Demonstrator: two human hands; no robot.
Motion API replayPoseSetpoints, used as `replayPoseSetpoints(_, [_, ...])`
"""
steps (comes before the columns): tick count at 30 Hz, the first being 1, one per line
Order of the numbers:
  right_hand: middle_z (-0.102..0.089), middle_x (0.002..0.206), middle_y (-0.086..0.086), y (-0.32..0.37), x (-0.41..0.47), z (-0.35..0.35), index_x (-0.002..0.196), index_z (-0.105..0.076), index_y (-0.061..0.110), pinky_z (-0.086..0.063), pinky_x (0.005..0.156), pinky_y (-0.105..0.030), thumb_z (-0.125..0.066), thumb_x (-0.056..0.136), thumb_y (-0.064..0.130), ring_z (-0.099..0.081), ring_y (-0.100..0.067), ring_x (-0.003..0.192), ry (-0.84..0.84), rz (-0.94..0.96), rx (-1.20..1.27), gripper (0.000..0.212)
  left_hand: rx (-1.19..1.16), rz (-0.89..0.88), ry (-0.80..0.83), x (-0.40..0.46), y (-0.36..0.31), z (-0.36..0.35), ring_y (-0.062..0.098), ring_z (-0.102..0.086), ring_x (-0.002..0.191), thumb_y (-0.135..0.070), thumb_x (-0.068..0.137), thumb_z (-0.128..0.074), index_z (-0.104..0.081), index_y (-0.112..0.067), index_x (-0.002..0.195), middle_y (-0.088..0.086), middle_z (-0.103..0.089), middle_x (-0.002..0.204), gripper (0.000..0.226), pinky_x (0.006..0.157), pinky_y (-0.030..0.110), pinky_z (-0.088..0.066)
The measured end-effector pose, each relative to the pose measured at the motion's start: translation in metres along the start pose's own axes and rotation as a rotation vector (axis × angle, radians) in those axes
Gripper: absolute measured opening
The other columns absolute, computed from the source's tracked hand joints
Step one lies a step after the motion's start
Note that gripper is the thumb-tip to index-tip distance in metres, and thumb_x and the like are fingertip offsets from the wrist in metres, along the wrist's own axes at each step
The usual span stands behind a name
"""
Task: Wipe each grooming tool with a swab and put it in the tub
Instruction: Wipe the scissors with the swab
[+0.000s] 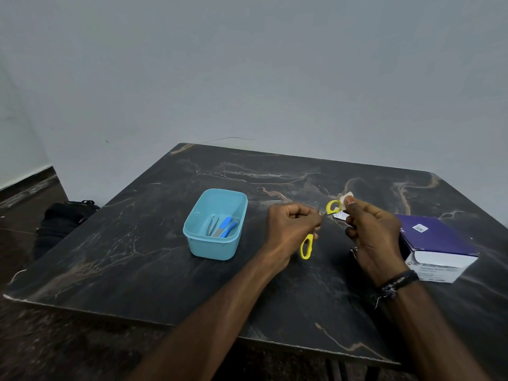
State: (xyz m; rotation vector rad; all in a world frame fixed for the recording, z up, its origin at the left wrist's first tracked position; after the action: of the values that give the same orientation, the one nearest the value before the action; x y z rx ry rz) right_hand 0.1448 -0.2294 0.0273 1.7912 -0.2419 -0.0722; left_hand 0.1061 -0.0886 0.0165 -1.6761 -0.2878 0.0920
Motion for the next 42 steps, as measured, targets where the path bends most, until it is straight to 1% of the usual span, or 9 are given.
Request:
replayPoseSetpoints(8, [-0.056,0.061,0.0,-0.001,0.001,0.001,0.082,-0.07,0.012,-0.03,0.042,-0.018,-0.068,0.088,0.018,-0.036,-0.01,0.052,-0.014,0.046,-0.069,0.009,-0.087,0.021,-0.058,0.0,-0.008,0.003,0.012,-0.051,0.046,-0.001,0.083,-0.065,-0.069,0.001,0.076,0.006,-0.06,0.06,0.009,0.05,0.026,-0.049])
replayPoseSetpoints(13, [-0.054,0.075,-0.01,-0.007,0.003,-0.001,0.094,-0.072,0.006,-0.031,0.045,-0.018,-0.067,0.088,0.017,-0.039,-0.009,0.057,0.14,0.023,-0.146,0.013,-0.127,0.007,-0.116,0.002,-0.007,0.006,0.009,-0.049,0.047,-0.005,0.084,-0.067,-0.068,-0.005,0.071,0.003,-0.057,0.058,0.012,0.05,0.026,-0.052])
replayPoseSetpoints(19, [-0.052,0.07,-0.008,-0.006,0.0,-0.002,0.079,-0.07,0.009,-0.03,0.048,-0.021,-0.067,0.088,0.015,-0.037,-0.01,0.058,0.218,-0.001,-0.211,0.012,-0.244,0.015,-0.191,0.004,-0.01,0.009,0.007,-0.044,0.044,-0.013,0.085,-0.07,-0.063,-0.003,0.071,0.002,-0.052,0.055,0.019,0.048,0.025,-0.048])
replayPoseSetpoints(23, [-0.057,0.072,-0.011,-0.008,-0.008,-0.008,0.077,-0.071,0.003,-0.033,0.049,-0.021,-0.069,0.086,0.017,-0.042,-0.012,0.061,0.393,-0.081,-0.328,0.017,-0.299,-0.029,-0.285,0.007,-0.009,0.012,0.01,-0.051,0.051,-0.022,0.085,-0.072,-0.066,-0.004,0.074,0.003,-0.055,0.057,0.022,0.06,0.033,-0.052])
replayPoseSetpoints(27, [-0.059,0.072,-0.011,-0.009,-0.015,-0.014,0.079,-0.072,0.0,-0.034,0.05,-0.02,-0.068,0.086,0.014,-0.044,-0.013,0.063,0.48,-0.072,-0.371,0.017,-0.286,-0.031,-0.308,0.006,-0.009,0.009,0.021,-0.059,0.068,-0.026,0.089,-0.066,-0.072,-0.009,0.086,0.01,-0.064,0.072,0.018,0.069,0.038,-0.056])
replayPoseSetpoints(32, [-0.057,0.069,-0.01,-0.008,-0.011,-0.011,0.081,-0.071,-0.003,-0.035,0.049,-0.021,-0.069,0.086,0.017,-0.044,-0.012,0.06,0.413,-0.061,-0.333,0.021,-0.225,0.015,-0.24,0.005,-0.009,0.007,0.011,-0.053,0.062,-0.009,0.095,-0.056,-0.065,-0.019,0.078,0.006,-0.06,0.069,0.021,0.058,0.027,-0.05])
replayPoseSetpoints(36, [-0.059,0.067,-0.003,-0.008,-0.008,-0.01,0.08,-0.072,0.004,-0.037,0.053,-0.024,-0.069,0.087,0.019,-0.046,-0.012,0.063,0.345,-0.053,-0.306,0.016,-0.231,0.006,-0.249,0.004,-0.011,0.009,0.01,-0.053,0.058,0.003,0.091,-0.055,-0.062,-0.019,0.072,0.005,-0.057,0.065,0.03,0.057,0.024,-0.052])
replayPoseSetpoints(39, [-0.062,0.073,-0.004,-0.006,-0.006,-0.007,0.081,-0.071,0.01,-0.035,0.055,-0.024,-0.065,0.089,0.015,-0.046,-0.011,0.065,0.259,-0.03,-0.244,0.011,-0.234,0.013,-0.262,0.006,-0.011,0.01,0.009,-0.054,0.058,-0.001,0.093,-0.056,-0.063,-0.022,0.078,0.005,-0.059,0.066,0.026,0.056,0.023,-0.055])
replayPoseSetpoints(42, [-0.067,0.08,-0.003,-0.006,-0.004,-0.004,0.086,-0.072,0.014,-0.038,0.057,-0.024,-0.066,0.089,0.017,-0.051,-0.013,0.071,0.244,-0.016,-0.262,0.007,-0.235,0.023,-0.244,0.005,-0.01,0.008,0.009,-0.053,0.057,-0.001,0.093,-0.057,-0.067,-0.013,0.094,0.005,-0.058,0.066,0.016,0.055,0.022,-0.054])
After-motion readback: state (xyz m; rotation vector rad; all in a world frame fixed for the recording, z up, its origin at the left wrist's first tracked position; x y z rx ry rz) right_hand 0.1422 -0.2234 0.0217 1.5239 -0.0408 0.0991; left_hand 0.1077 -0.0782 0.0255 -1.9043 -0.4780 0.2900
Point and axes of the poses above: each hand's wrist, its own x-axis towards the middle knuckle, its own z-axis out of the back of the hand, y = z × x, the point moved 2 cm from there along x, towards the middle knuckle
